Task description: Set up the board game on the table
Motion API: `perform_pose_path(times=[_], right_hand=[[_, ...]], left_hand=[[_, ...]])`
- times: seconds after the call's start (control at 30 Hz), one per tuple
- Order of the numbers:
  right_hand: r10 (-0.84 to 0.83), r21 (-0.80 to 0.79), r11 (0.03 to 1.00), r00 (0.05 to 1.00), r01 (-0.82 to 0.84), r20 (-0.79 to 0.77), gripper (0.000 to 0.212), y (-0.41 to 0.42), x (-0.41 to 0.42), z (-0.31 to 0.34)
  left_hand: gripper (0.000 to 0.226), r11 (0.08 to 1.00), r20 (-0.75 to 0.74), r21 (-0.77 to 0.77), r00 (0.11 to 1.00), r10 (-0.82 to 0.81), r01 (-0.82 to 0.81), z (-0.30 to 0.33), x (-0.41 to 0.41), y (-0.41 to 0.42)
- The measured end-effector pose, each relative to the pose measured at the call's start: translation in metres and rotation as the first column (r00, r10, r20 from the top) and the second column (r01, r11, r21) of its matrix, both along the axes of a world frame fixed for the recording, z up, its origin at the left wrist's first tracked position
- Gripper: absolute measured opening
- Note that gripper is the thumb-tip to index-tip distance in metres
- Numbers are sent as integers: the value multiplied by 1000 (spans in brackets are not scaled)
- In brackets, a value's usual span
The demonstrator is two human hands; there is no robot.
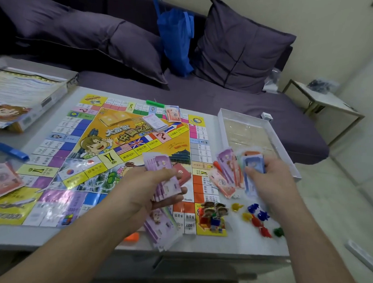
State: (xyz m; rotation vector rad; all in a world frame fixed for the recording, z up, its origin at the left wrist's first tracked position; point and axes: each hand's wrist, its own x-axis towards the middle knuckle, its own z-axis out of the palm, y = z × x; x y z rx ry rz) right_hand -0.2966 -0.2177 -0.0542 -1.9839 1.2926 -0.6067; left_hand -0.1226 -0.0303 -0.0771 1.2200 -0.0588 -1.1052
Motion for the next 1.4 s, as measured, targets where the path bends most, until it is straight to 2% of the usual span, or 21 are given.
perform_pose_path(times=[0.13, 0.3, 0.4, 0.57, 0.77, 0.9, 0.97, 1.03, 1.1, 1.13, 1.23, 1.4], right_hand=[[78, 69, 995, 979, -66, -188, 12, -28, 9, -25], [123, 47, 992, 915, -114, -383, 11, -38, 18, -33], [102, 12, 994, 900, -108, -424, 13, -38, 18, -30], [89, -11, 994, 876, -107, -474, 30, -33, 18, -20], [58, 2, 998, 882, -65, -468, 30, -25, 15, -18], [-18, -45, 999, 925, 1, -380, 13, -17, 14, -10], [-25, -44, 999, 975, 16, -221, 12, -7, 16, -1], [67, 92, 993, 998, -67, 10, 13, 14, 21, 12], [157, 296, 930, 964, -217, 216, 15, 42, 31, 19], [192, 352, 892, 944, -283, 269, 17, 55, 37, 19], [273, 349, 868, 927, -353, 257, 16, 81, 57, 9], [248, 310, 892, 930, -328, 271, 13, 95, 76, 0]], left_hand=[[25, 999, 19, 30, 1000, -20, 19, -1, 2, 3], [27, 998, 6, 52, 1000, -30, 30, -4, 6, 5], [24, 999, -24, 49, 1000, -17, 18, -5, 9, 5], [23, 999, 0, 26, 1000, -20, 20, -2, 9, 7], [22, 999, 35, 6, 998, -53, 53, 1, 8, 16], [22, 999, 41, 12, 999, -31, 31, 1, 11, 22], [24, 1000, 58, 17, 998, -10, 9, 1, 12, 24], [25, 1000, 80, 1, 997, -15, 15, 3, 13, 26], [25, 999, 100, -24, 994, -41, 44, 4, 13, 29], [25, 998, 109, -35, 993, -53, 57, 5, 13, 31], [28, 995, 121, -65, 990, -73, 81, 8, 11, 35], [28, 991, 151, -78, 984, -95, 108, 13, 18, 44]])
